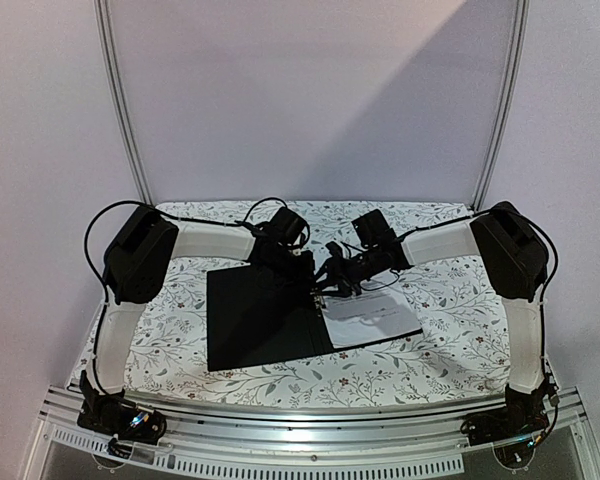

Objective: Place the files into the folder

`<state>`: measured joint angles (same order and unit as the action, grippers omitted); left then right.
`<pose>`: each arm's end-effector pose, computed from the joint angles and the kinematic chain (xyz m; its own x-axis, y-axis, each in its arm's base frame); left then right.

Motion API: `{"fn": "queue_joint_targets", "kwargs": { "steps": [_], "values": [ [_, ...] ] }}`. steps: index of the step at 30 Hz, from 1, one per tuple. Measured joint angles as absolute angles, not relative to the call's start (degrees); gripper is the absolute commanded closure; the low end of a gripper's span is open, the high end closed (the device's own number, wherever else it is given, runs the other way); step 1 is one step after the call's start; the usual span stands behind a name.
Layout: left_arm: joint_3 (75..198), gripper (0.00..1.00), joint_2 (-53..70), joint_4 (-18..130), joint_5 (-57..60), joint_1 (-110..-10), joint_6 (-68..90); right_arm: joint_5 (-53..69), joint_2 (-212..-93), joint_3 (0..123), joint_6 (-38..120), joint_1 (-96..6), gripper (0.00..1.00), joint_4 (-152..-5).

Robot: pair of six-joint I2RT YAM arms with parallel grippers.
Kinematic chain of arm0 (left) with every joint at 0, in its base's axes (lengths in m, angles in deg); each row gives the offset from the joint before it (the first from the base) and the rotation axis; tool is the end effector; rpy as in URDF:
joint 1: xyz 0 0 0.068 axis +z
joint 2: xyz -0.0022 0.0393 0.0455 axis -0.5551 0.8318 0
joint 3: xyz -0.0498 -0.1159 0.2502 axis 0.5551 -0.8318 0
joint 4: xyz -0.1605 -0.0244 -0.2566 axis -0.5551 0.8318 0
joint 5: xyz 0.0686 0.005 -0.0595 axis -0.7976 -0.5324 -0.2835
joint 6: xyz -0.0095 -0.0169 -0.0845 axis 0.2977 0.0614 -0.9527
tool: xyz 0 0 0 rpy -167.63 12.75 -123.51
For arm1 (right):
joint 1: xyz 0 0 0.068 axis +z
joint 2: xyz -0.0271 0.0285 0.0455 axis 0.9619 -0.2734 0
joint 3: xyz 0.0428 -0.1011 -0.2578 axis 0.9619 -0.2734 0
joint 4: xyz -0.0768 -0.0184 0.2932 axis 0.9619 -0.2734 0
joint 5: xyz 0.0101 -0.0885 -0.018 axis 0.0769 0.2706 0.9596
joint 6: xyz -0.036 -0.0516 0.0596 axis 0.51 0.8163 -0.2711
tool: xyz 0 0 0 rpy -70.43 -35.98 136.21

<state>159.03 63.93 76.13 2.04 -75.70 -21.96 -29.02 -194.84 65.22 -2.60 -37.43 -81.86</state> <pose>0.4040 -0.3789 0.0727 -0.9403 -0.0828 -0.3300 0.0966 0.8652 -0.4920 0.3732 0.3453 0.0883 -0.9980 -0.0578 -0.0261 -0.0527 0.5263 0.8487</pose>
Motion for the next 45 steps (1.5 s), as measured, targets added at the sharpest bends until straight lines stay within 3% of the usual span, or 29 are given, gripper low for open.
{"fn": "queue_joint_targets", "kwargs": {
  "steps": [8,20,28,45],
  "values": [
    [158.6,0.84,63.9,75.3,2.1,-75.7,-22.1,-29.8,-194.8,64.8,-3.5,-37.4,0.72,-81.2],
    [158.4,0.85,63.9,74.9,2.1,-75.7,-22.1,-31.2,-194.7,63.1,-4.5,-37.3,0.84,-79.0],
    [158.2,0.85,63.9,74.2,2.2,-75.7,-22.1,-30.3,-193.0,59.4,-5.5,-37.1,1.0,-79.4],
    [157.7,0.86,63.9,73.4,3.6,-75.7,-22.3,-27.3,-191.0,53.7,-3.9,-37.1,1.0,-77.3]
  ]
}}
